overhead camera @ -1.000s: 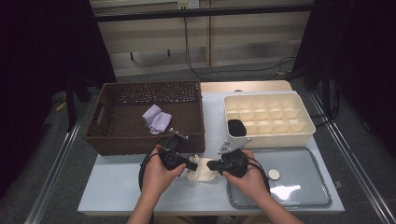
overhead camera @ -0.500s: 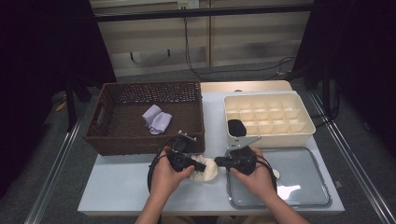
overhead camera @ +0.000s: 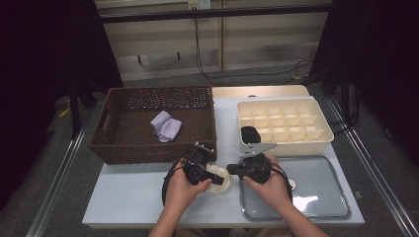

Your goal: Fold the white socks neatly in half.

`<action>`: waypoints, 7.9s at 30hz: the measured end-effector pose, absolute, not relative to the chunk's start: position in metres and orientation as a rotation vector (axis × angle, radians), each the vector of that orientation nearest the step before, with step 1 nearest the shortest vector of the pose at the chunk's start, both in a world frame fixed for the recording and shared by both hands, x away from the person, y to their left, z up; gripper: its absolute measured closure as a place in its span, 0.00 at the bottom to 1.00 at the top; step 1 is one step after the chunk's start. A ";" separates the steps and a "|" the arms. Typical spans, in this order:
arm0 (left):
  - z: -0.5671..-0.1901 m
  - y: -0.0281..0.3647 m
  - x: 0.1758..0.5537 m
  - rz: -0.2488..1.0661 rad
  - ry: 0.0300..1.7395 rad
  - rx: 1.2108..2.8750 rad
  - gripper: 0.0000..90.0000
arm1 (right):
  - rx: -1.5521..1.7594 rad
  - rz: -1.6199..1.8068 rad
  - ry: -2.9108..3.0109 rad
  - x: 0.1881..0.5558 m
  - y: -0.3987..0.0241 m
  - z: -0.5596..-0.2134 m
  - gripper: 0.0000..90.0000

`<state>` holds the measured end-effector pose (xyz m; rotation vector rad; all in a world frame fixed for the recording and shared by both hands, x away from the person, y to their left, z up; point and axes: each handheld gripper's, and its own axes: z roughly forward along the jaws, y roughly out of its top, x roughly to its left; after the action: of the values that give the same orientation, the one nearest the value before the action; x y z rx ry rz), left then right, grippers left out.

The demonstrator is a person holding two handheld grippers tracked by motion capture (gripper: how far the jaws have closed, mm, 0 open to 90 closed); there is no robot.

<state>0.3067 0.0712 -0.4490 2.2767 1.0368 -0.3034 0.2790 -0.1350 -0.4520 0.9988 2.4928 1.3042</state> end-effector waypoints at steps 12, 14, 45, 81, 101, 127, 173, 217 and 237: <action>-0.451 0.070 0.303 -0.287 0.984 2.291 0.74 | 1.001 1.314 2.502 0.285 -0.125 -0.458 0.94; -0.451 0.070 0.302 -0.279 0.980 2.293 0.75 | 1.006 1.308 2.512 0.285 -0.123 -0.460 0.94; -0.449 0.064 0.298 -0.269 0.947 2.273 0.82 | 1.034 1.275 2.512 0.285 -0.128 -0.470 0.92; -0.453 0.068 0.295 -0.236 0.978 2.334 0.99 | 1.038 1.258 2.515 0.284 -0.130 -0.477 0.93; -0.456 0.060 0.294 -0.252 0.965 2.266 1.00 | 1.054 1.291 2.479 0.282 -0.136 -0.467 0.92; -0.436 0.095 0.294 -0.142 1.028 2.165 0.72 | 1.014 1.249 2.543 0.286 -0.128 -0.476 0.96; -0.466 0.086 0.298 -0.239 1.123 2.186 0.91 | 0.976 1.313 2.497 0.272 -0.127 -0.462 0.94; -0.439 0.099 0.296 -0.241 1.185 2.168 0.91 | 0.931 1.317 2.594 0.279 -0.102 -0.479 1.00; -0.441 0.104 0.293 -0.251 1.184 2.143 0.83 | 0.918 1.273 2.592 0.277 -0.108 -0.478 1.00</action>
<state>0.2930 0.1043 -0.4408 2.1432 1.1838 -0.2513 0.2767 -0.1079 -0.4778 0.9185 2.5917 1.2732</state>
